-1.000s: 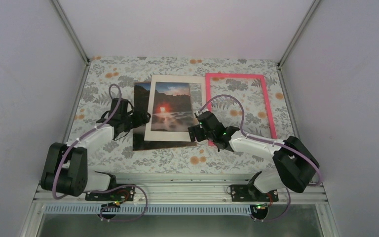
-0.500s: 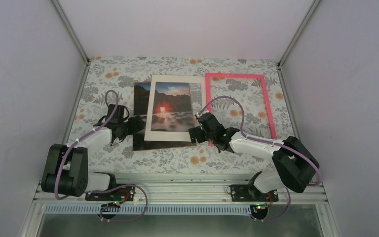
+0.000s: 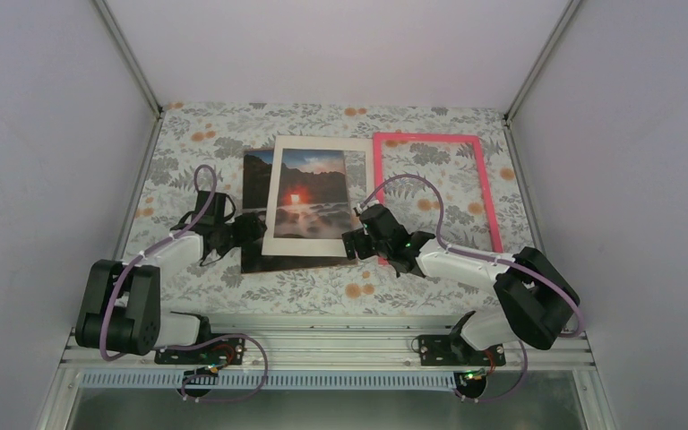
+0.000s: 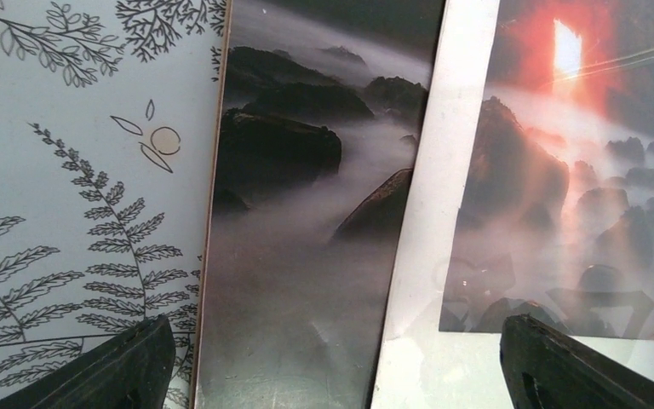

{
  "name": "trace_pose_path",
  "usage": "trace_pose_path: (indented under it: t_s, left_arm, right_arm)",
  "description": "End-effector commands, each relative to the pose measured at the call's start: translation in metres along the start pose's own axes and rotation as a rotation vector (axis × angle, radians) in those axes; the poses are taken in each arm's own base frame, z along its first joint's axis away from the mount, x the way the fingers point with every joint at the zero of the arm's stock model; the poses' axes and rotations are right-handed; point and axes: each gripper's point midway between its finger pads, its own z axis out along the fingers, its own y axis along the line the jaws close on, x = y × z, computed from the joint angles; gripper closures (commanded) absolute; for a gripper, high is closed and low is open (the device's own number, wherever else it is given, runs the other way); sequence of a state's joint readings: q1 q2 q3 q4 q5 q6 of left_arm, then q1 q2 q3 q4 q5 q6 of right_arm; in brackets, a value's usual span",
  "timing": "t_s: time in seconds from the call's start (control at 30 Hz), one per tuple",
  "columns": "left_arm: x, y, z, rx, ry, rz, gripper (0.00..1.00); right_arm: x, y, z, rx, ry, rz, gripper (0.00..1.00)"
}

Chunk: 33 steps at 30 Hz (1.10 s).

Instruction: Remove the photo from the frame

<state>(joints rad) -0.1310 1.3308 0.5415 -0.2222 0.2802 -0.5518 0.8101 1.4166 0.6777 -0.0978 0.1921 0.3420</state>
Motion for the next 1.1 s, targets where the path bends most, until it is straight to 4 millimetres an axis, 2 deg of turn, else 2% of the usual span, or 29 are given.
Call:
trace_pose_path:
  t_s: [0.0, 0.57, 1.07]
  left_arm:
    - [0.01, -0.003, 0.001, 0.034, 0.035, 0.016, 0.05]
    - [0.002, -0.019, -0.016, 0.071, 0.003, 0.034, 0.07]
    - [0.024, 0.001, -0.005, 0.026, 0.053, 0.011, 0.07]
  right_arm:
    - [-0.003, -0.001, 0.001, -0.001, -0.018, 0.011, 0.0]
    - [-0.003, -0.003, 0.002, 0.006, -0.018, 0.01, 0.0]
    - [-0.002, -0.002, 0.003, 0.004, -0.018, 0.006, 0.0]
